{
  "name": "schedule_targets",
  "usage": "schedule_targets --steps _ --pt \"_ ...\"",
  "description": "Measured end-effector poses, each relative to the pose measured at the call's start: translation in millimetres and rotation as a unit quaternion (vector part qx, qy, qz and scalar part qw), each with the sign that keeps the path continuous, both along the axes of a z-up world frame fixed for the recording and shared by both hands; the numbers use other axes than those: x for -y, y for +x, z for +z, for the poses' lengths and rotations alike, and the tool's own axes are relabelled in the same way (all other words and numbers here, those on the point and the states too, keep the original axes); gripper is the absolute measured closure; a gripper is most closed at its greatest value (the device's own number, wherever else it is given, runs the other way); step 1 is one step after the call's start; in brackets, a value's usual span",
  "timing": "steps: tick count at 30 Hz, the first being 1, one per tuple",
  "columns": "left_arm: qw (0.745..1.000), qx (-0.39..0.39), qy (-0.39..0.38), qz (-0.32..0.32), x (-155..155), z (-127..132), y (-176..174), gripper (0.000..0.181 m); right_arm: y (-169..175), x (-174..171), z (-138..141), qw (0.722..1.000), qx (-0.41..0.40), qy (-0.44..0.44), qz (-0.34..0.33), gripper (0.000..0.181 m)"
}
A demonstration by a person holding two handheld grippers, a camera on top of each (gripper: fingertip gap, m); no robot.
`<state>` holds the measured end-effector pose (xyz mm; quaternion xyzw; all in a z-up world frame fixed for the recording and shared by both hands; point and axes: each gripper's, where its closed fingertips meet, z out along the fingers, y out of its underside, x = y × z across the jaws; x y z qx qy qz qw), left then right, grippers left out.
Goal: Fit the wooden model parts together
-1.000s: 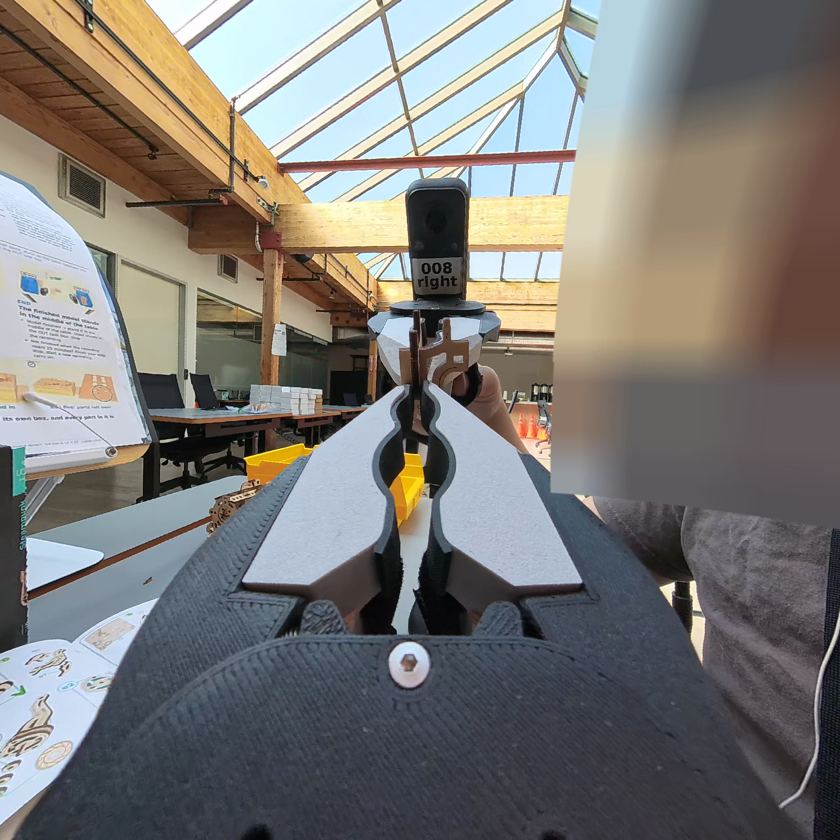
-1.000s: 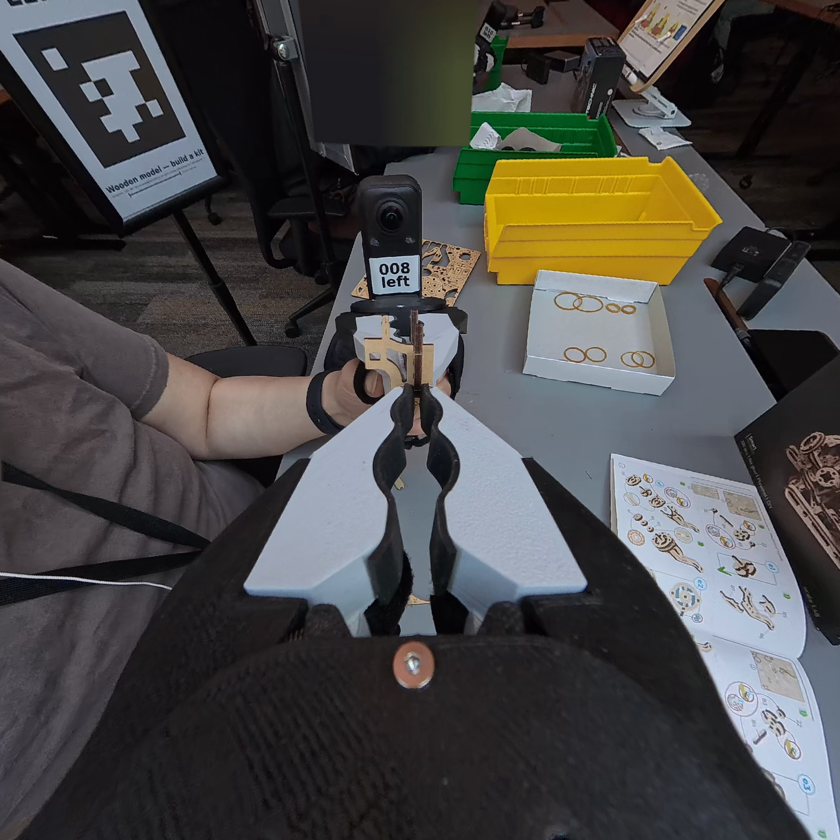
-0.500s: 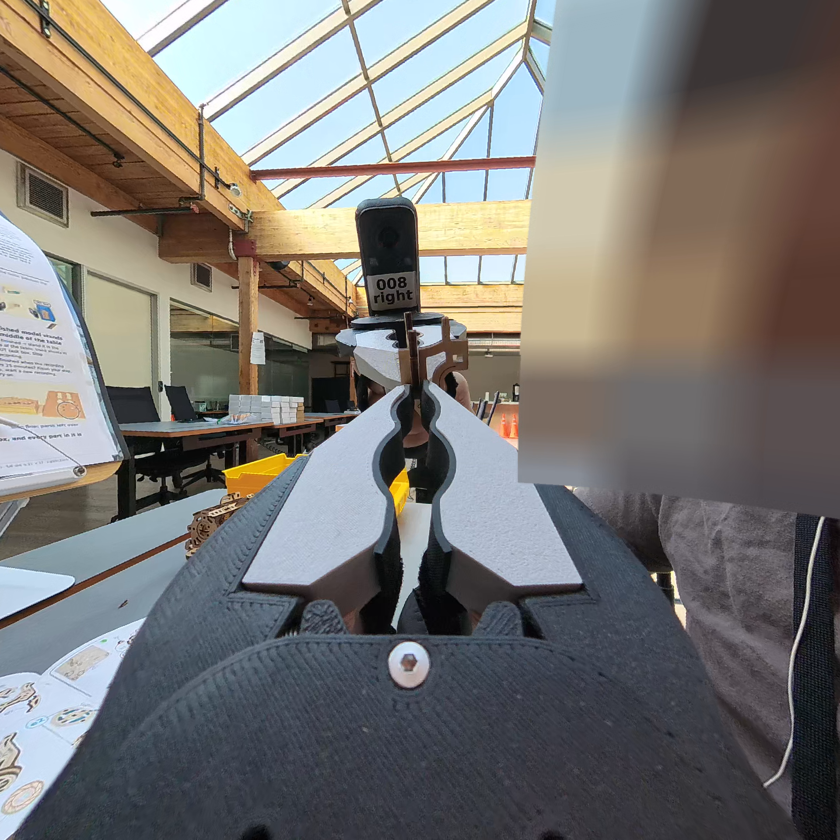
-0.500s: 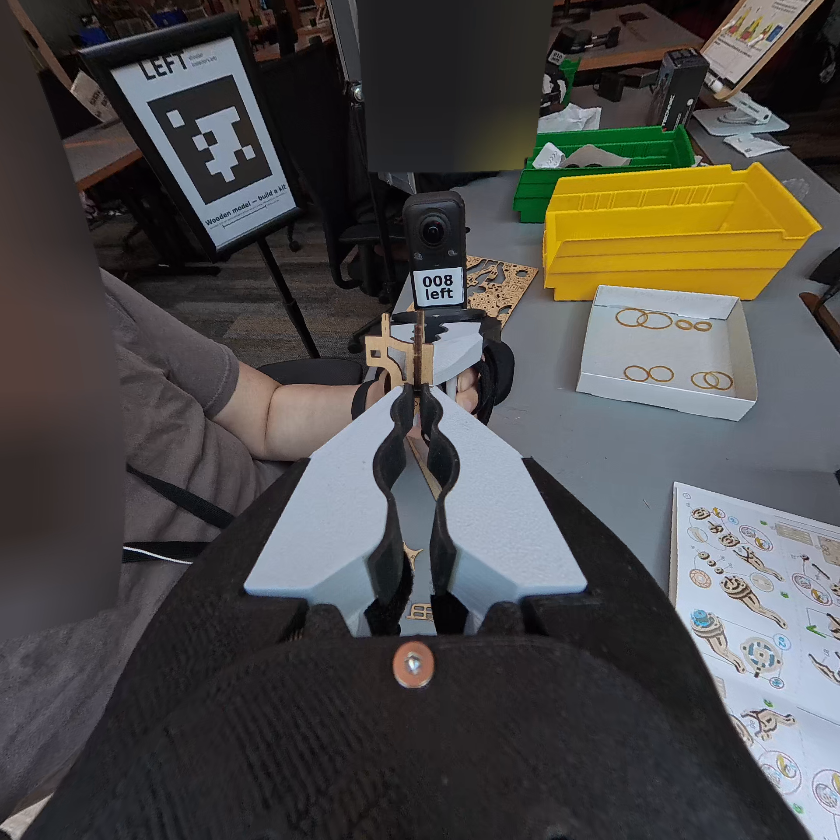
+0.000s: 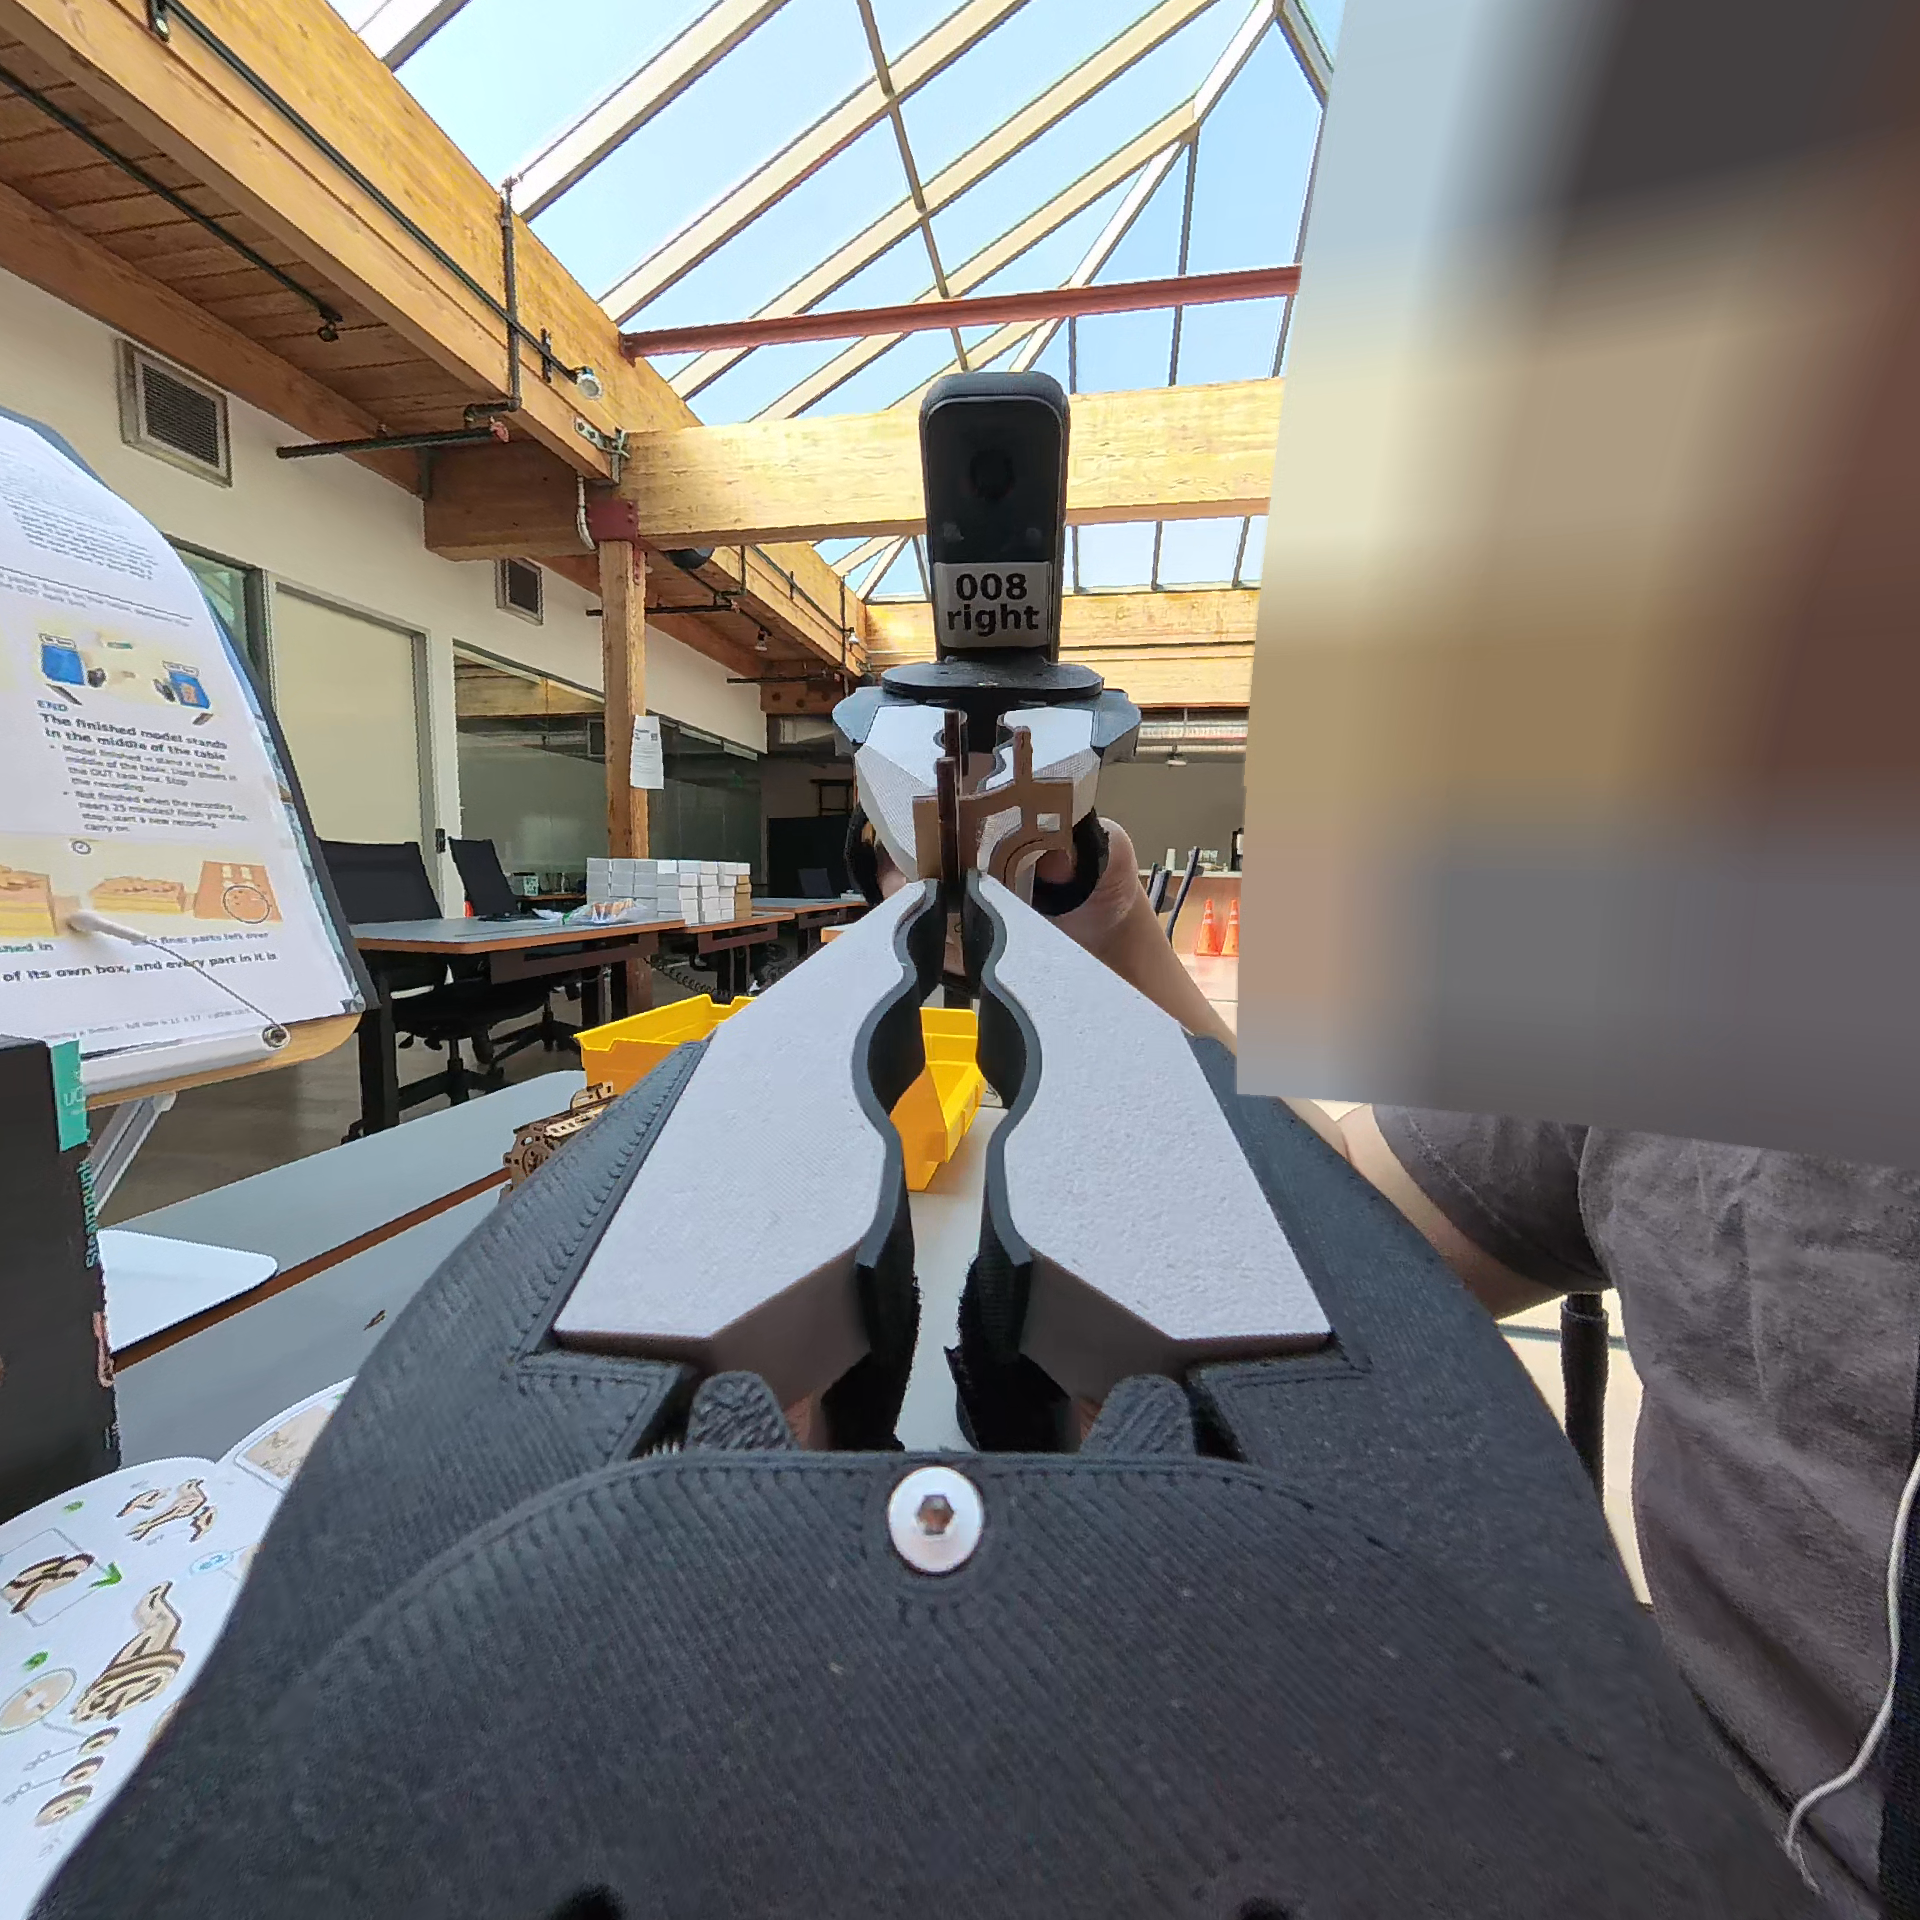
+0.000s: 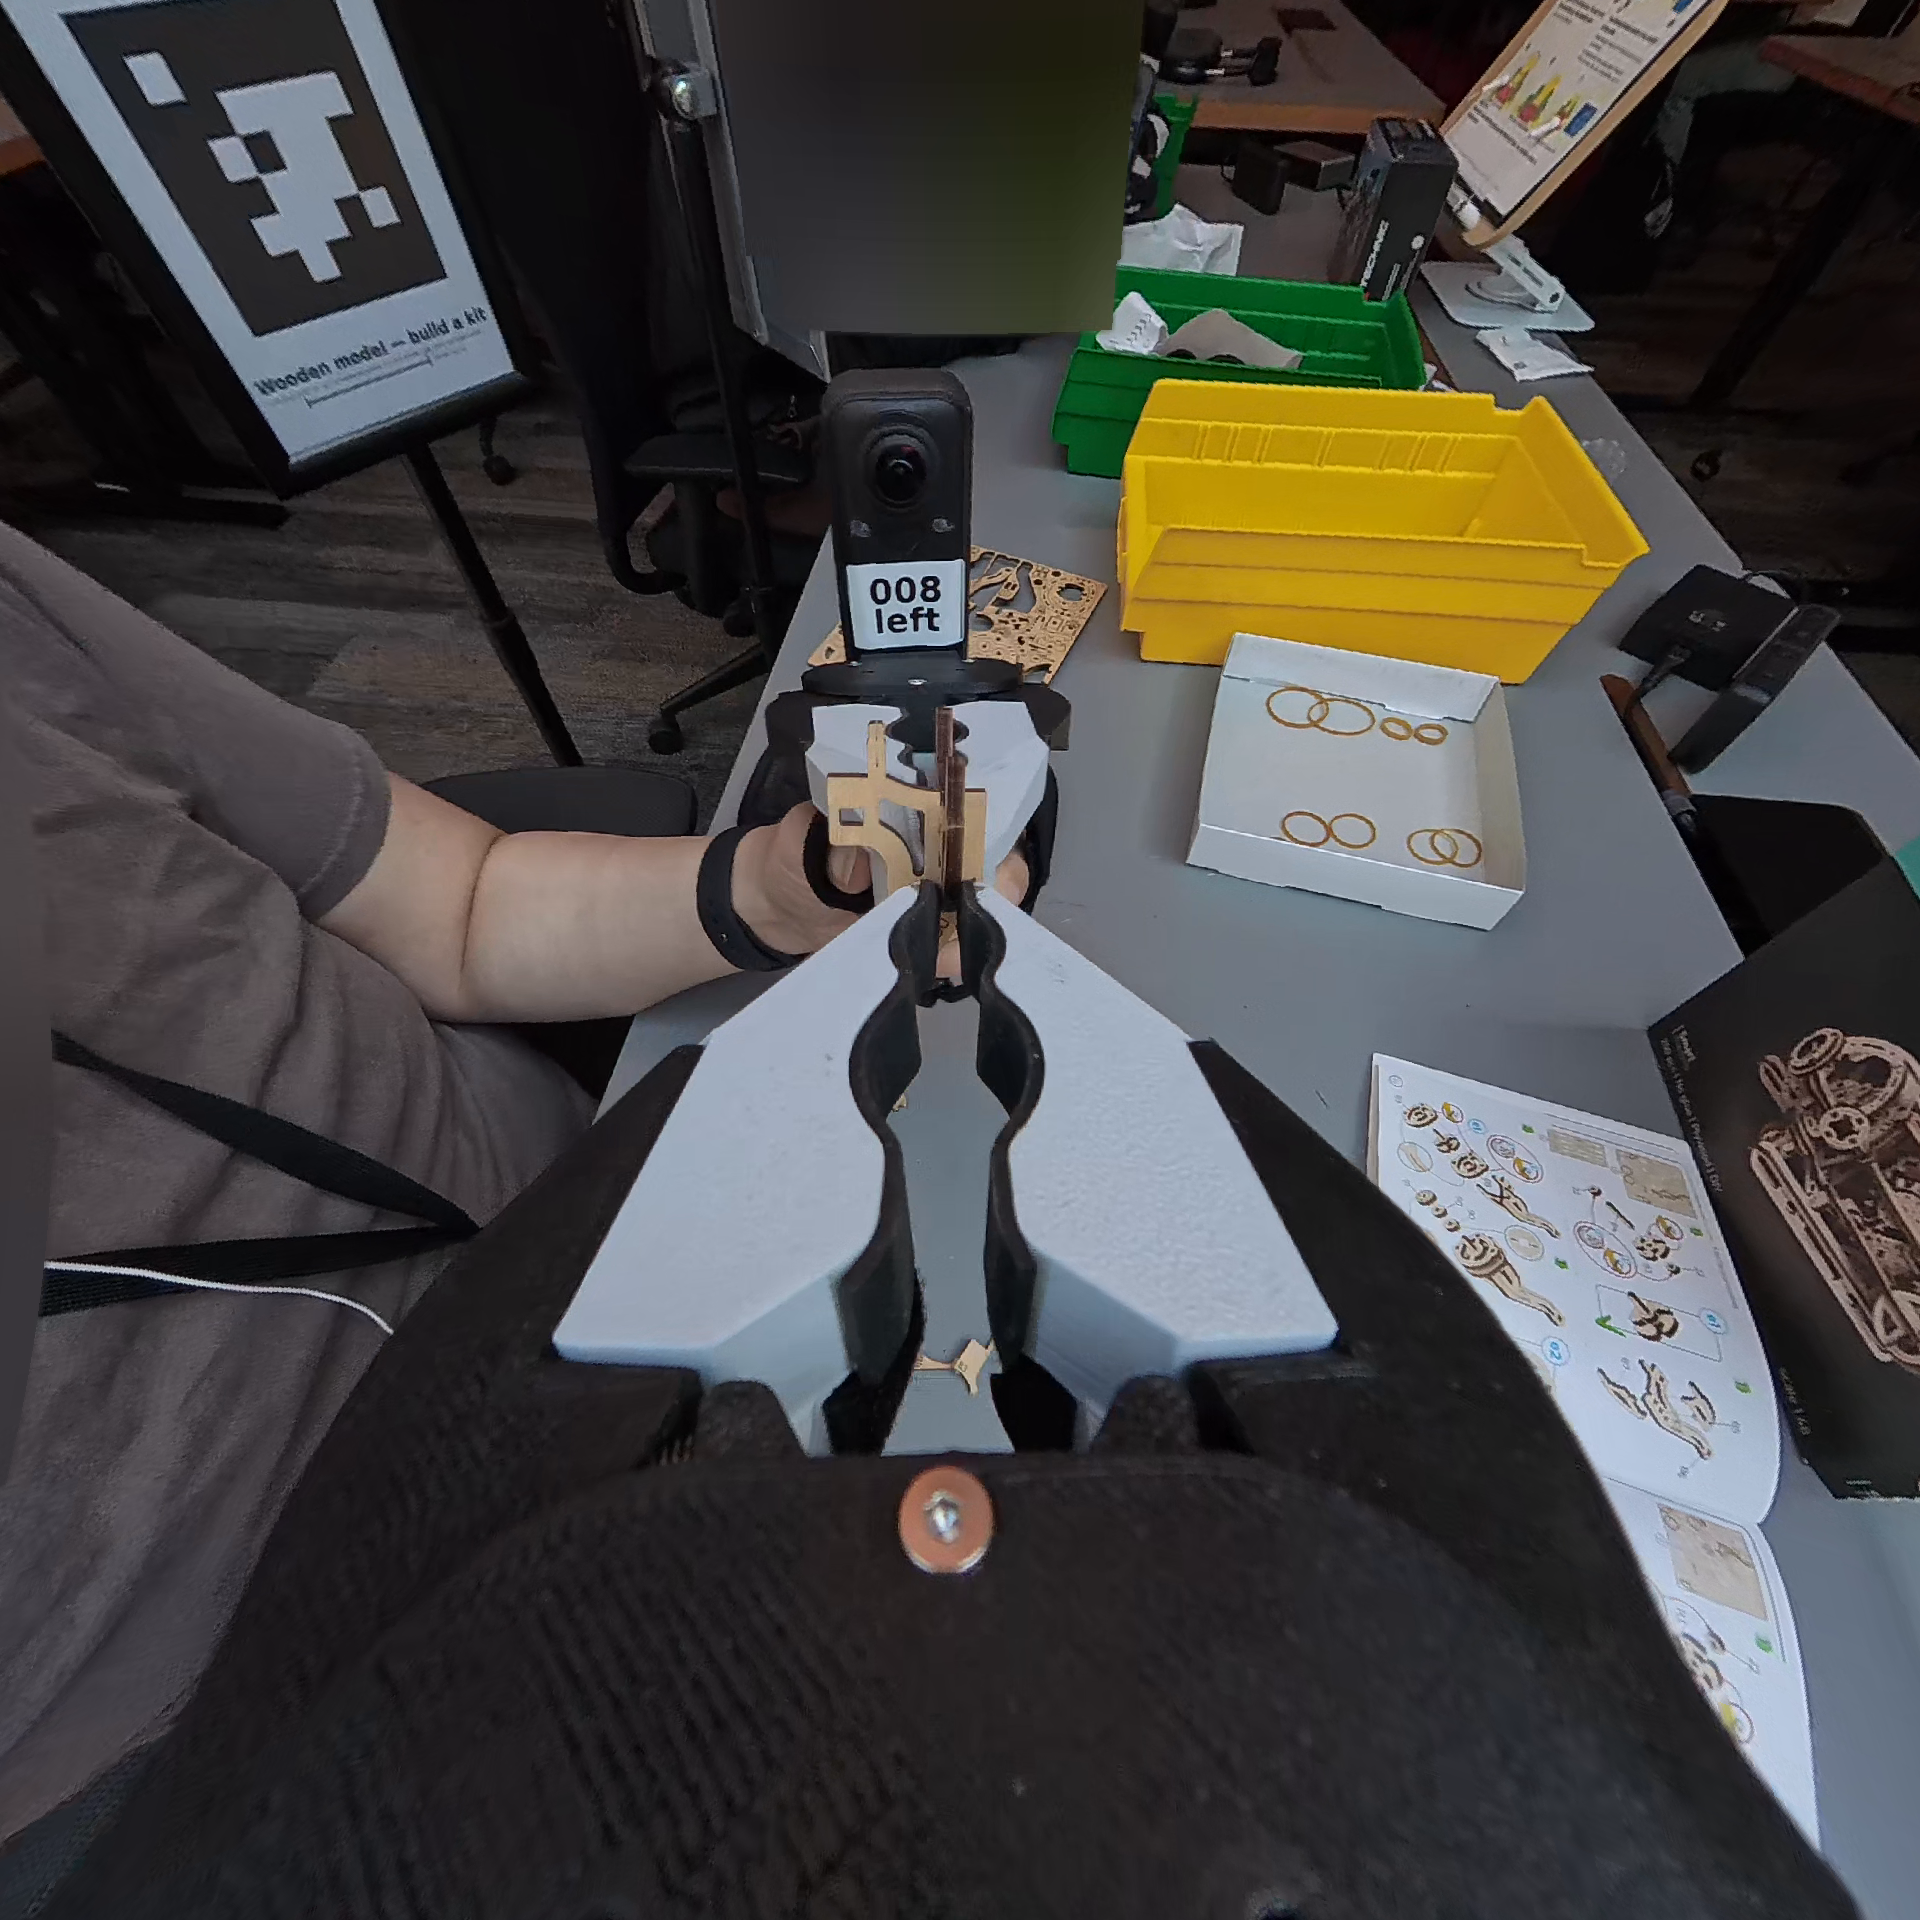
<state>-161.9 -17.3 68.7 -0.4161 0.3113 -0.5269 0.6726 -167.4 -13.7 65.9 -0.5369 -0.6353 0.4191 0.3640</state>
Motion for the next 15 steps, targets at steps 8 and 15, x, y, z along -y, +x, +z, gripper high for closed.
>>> schedule_targets --steps 8,15 --pt "1.000 0.006 -0.015 -0.010 -3 -3 4 0.181 6 -5 12 0.999 -0.028 -0.019 -0.011 0.179" --pt "1.000 0.001 -0.020 -0.014 -4 -5 5 0.181 4 -4 7 0.999 -0.017 -0.043 -0.003 0.180"
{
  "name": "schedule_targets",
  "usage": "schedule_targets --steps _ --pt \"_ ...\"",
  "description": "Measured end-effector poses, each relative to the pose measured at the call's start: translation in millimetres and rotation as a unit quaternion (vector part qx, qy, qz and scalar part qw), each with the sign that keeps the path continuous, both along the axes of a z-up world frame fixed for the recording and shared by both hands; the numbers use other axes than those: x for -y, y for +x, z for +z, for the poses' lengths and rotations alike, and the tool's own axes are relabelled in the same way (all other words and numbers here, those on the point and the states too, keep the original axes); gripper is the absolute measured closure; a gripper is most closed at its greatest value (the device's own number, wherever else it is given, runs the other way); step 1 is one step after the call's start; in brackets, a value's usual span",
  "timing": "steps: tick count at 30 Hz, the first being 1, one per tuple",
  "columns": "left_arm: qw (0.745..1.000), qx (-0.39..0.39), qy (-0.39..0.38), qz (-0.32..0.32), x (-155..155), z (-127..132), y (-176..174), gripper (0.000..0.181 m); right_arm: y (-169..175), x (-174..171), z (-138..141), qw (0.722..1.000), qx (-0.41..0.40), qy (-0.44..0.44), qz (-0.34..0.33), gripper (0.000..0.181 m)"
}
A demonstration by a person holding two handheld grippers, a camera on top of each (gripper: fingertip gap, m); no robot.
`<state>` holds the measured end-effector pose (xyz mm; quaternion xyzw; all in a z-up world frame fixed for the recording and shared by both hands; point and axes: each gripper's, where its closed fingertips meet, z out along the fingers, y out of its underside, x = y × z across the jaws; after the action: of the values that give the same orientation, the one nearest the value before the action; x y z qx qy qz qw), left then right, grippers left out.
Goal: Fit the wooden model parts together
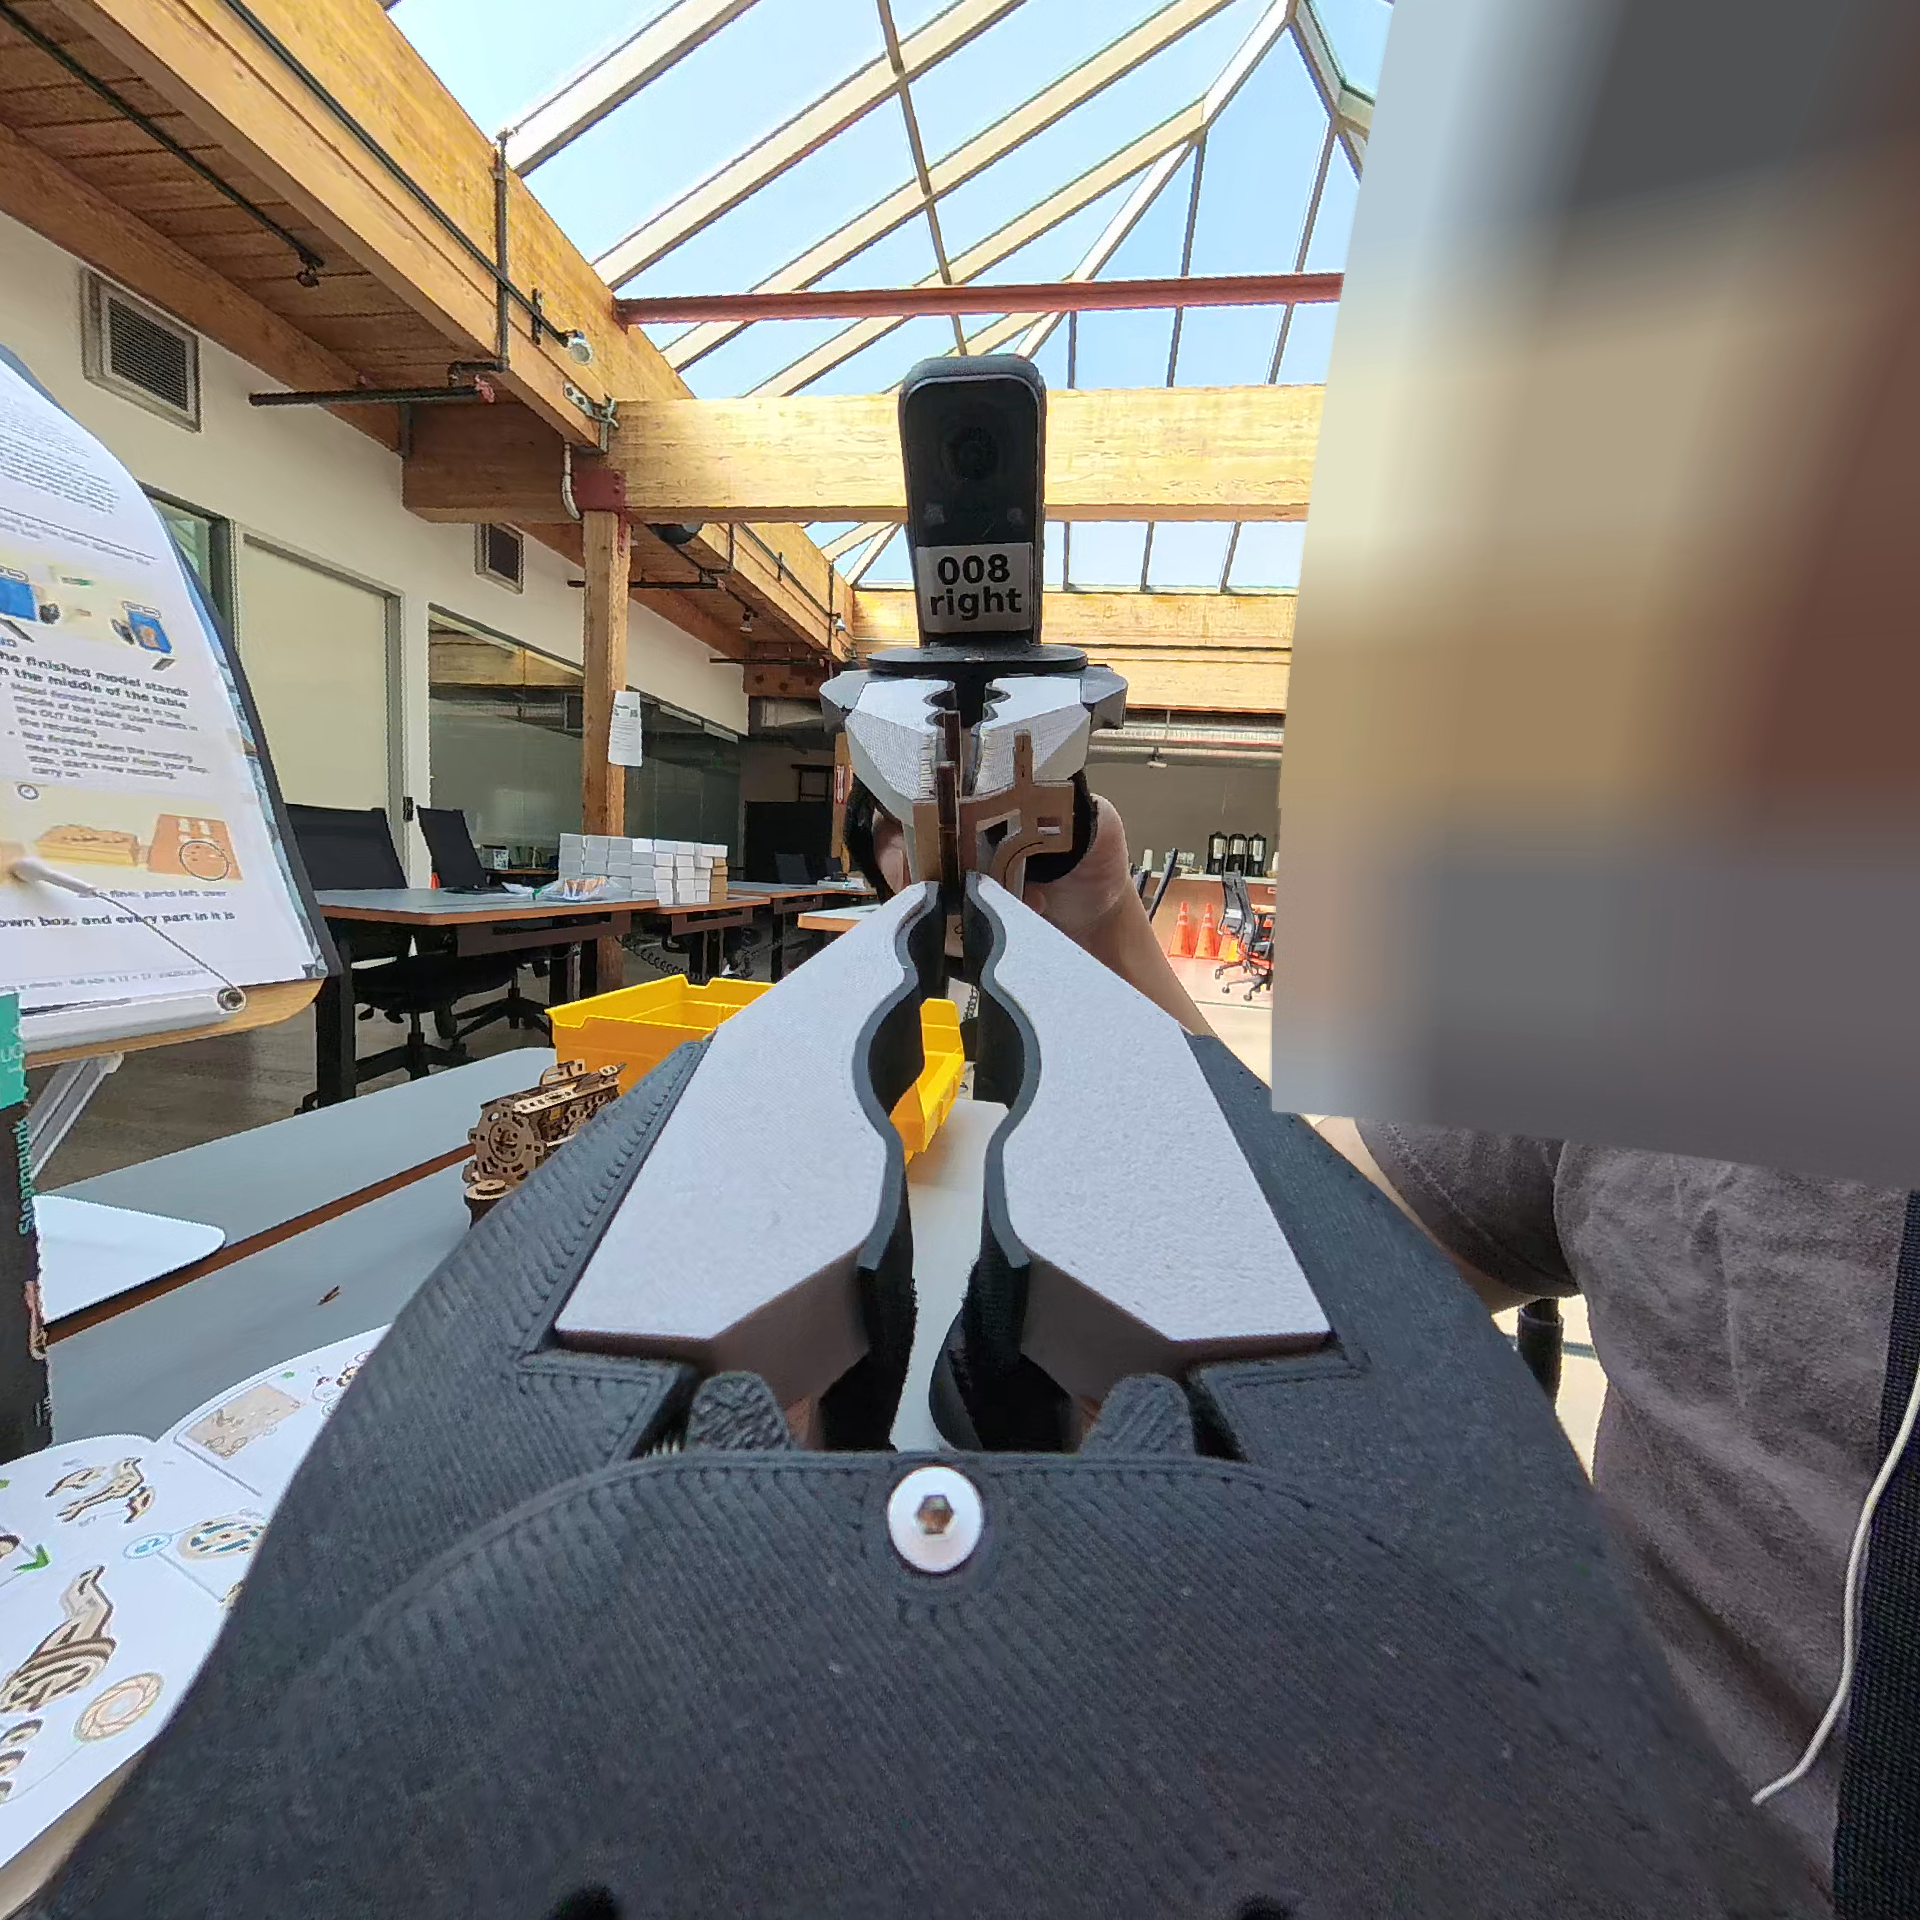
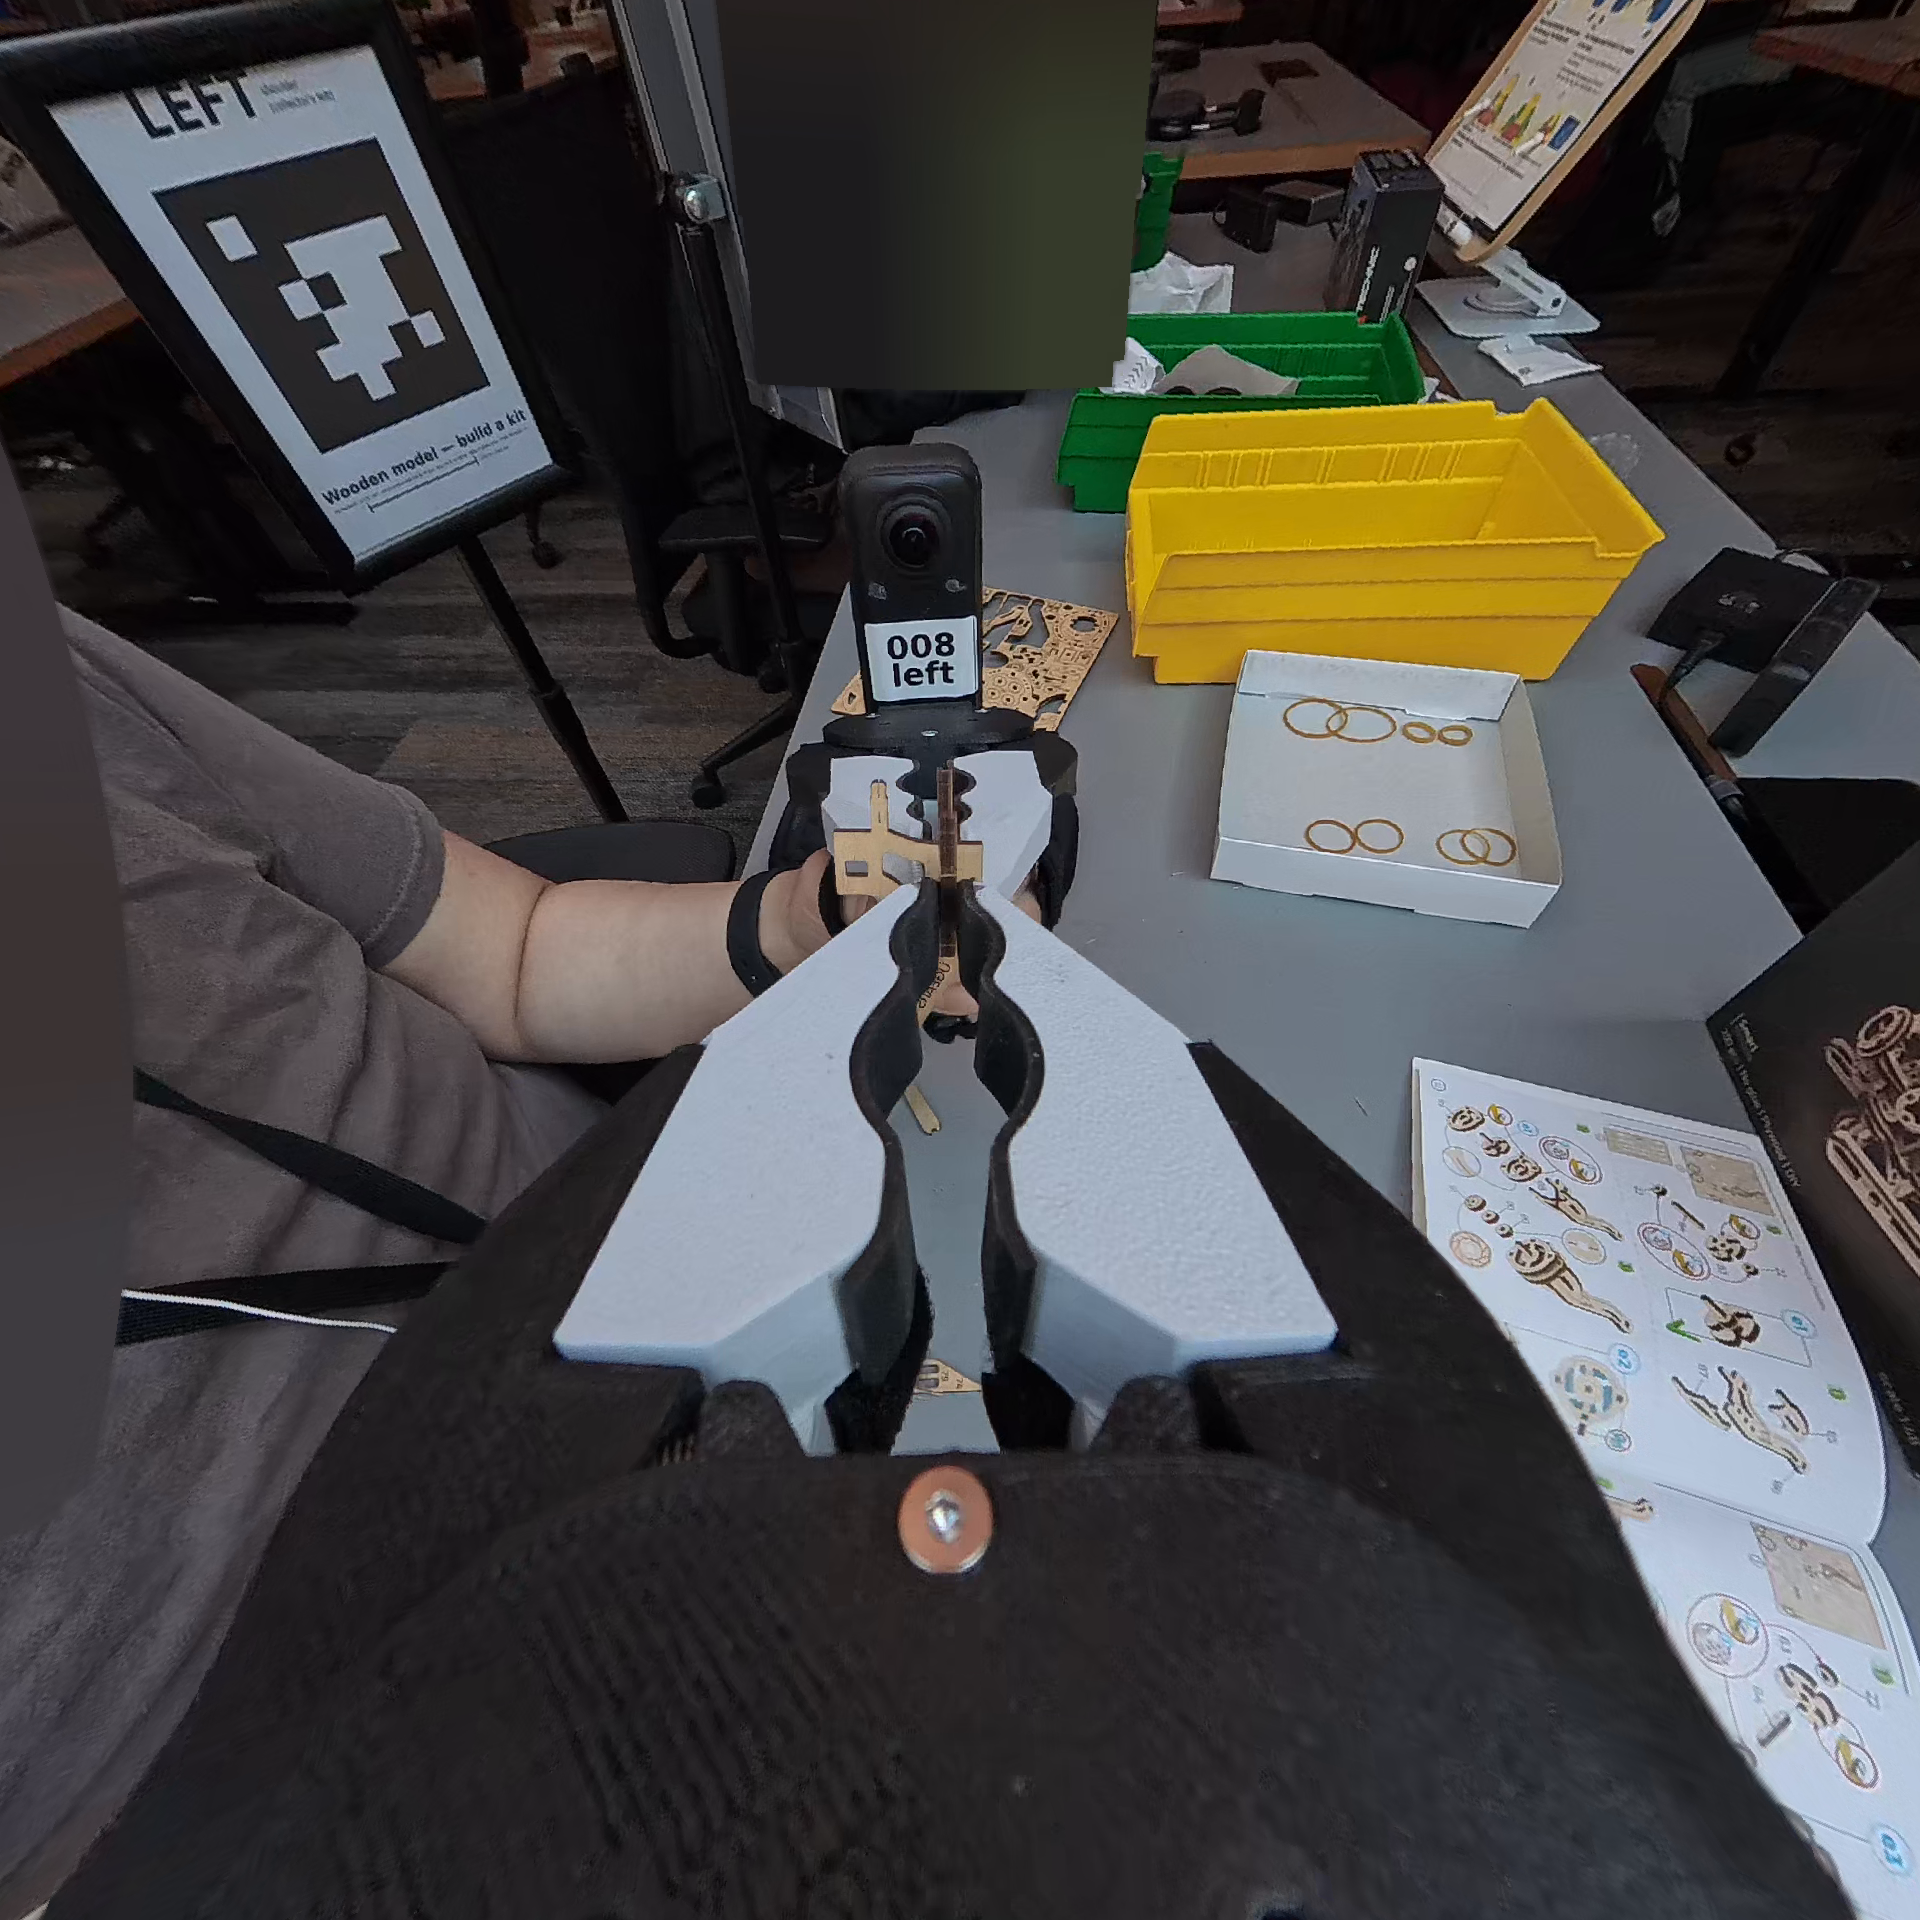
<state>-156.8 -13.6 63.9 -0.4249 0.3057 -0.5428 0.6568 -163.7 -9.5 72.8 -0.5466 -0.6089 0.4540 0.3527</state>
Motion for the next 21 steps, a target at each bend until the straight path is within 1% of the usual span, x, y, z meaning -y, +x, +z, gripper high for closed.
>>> schedule_targets --steps 4,6,8,12,14,19,21 --pt "1.000 -0.005 0.012 0.019 -0.2 0.9 -0.3 0.180 2.0 0.1 -2.7 1.000 0.008 -0.003 0.005 0.180" --pt "1.000 0.001 0.010 0.015 0.4 2.6 -2.8 0.176 1.6 0.7 -4.5 1.000 0.012 0.005 0.006 0.180" --pt "1.000 0.002 0.010 0.006 2.6 2.8 -2.2 0.179 1.3 1.9 -4.3 1.000 0.011 0.008 0.010 0.180" --pt "1.000 -0.002 0.009 0.009 2.3 2.0 -2.1 0.181 1.0 2.3 -5.1 1.000 0.009 0.021 0.012 0.180" --pt "1.000 -0.005 0.017 0.003 5.6 2.4 -1.7 0.181 1.1 6.3 -4.1 1.000 0.008 0.022 0.019 0.180" --pt "1.000 -0.016 0.018 0.007 5.2 -0.6 -0.4 0.181 2.1 6.0 -7.6 0.999 0.022 0.035 0.013 0.180" --pt "1.000 -0.008 0.017 0.002 6.4 0.7 -0.6 0.181 1.9 7.9 -6.0 0.999 0.016 0.026 0.020 0.180"
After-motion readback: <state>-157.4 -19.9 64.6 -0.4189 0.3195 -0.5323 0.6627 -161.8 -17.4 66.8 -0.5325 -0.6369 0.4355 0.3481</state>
